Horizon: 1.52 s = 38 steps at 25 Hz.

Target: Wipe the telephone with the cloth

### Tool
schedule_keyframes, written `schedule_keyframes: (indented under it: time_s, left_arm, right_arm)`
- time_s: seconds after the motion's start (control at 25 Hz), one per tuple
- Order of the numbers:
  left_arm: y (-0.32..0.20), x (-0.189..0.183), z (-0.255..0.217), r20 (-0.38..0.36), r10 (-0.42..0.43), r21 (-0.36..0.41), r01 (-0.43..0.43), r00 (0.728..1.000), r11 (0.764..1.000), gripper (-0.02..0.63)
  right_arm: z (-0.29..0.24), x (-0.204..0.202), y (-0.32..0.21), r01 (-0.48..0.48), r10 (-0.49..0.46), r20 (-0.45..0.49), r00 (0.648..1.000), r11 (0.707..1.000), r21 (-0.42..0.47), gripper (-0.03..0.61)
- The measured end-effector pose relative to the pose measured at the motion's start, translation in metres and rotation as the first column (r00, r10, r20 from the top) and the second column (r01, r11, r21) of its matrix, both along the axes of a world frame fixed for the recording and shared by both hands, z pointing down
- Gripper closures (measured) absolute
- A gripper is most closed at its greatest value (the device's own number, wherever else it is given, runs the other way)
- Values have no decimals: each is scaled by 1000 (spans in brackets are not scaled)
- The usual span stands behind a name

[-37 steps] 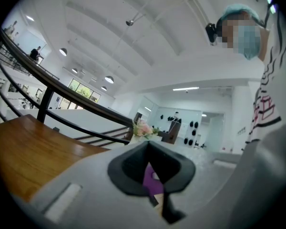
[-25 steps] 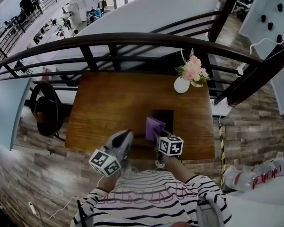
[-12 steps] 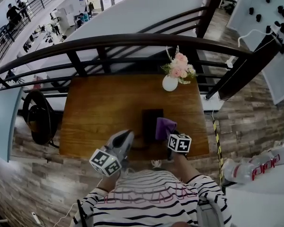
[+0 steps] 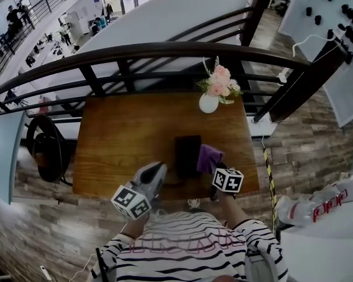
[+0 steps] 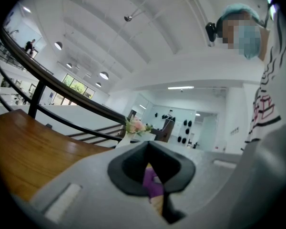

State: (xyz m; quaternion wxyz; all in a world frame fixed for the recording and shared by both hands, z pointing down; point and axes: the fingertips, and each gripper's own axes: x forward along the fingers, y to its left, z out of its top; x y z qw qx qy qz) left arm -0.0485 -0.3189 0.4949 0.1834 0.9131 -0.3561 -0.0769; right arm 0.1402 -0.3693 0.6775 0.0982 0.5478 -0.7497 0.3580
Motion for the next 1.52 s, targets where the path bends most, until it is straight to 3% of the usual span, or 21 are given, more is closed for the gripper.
schedule_keyframes:
  time_s: [0.32,0.52,0.68,0.96,1.52]
  left_arm:
    - [12,-18,-4,3,-43,-3,43,999,999,612]
    - [19,-34,-5,10,-75,1,75,997,997,614]
    - [22,-40,-6,10,-93,-6,94,996,996,613]
    - [21,-33,-3,8,-77,-10,77,997,997,612]
    - [6,13,-1,12,30,-5,-30,999,1000,612]
  right_arm:
    - [-46,-82,25,164,-177,157,972,982,89,543]
    - [-30,-132,38,268,-274,173,946,962,58,541]
    - [-8,-146,42,306,-304,146,941,952,8,541]
    - [25,-108,38,247,-244,56,968,968,-55,541]
    - [34,13,38,7,-8,-17,1000,996,-85,541]
